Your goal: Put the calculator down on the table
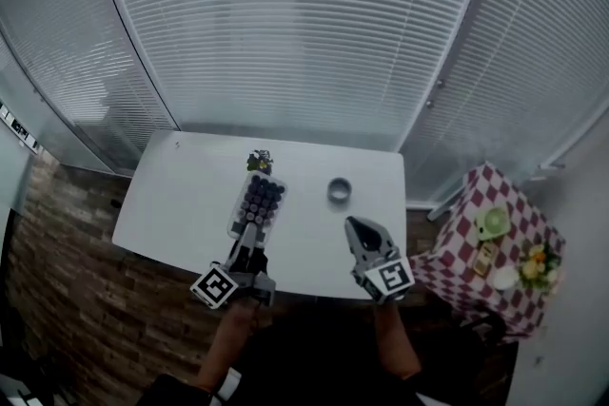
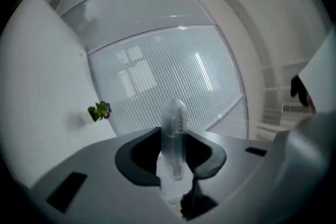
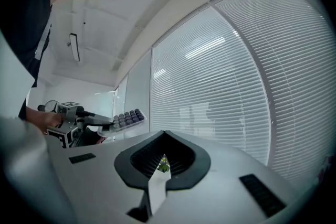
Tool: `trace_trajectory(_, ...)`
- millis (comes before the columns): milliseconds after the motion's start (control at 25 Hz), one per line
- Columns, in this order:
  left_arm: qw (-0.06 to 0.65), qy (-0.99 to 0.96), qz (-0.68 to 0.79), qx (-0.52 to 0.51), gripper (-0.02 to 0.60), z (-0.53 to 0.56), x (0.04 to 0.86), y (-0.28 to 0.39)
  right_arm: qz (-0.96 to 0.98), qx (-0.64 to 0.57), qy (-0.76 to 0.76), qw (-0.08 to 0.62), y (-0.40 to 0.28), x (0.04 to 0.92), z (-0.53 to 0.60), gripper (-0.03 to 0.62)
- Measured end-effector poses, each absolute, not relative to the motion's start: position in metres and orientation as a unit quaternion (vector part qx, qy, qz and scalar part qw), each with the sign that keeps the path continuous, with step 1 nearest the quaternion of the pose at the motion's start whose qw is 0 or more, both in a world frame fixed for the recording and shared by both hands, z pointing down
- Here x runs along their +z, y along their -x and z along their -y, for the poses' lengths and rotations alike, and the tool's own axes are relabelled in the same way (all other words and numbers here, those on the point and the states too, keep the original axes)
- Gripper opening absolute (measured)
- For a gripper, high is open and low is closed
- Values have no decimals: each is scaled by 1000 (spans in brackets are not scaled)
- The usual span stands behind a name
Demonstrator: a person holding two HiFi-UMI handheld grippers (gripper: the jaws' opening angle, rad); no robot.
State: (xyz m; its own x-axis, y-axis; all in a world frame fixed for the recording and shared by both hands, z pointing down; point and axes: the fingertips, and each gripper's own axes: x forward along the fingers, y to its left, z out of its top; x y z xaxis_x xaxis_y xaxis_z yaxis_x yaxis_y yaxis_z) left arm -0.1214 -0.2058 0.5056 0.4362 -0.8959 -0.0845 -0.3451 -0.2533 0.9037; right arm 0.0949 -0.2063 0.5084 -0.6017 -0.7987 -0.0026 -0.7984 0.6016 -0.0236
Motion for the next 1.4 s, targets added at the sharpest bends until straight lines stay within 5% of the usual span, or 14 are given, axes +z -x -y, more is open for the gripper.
trace_trajectory(280,557,-628,354,-412,101,209,525,123,-897,-23,441,5,-90,516,212,5)
trace_trajectory(1400,594,-622,367,-355,101,245,598,109,-904,-25,426,-13,-81,514,222,5)
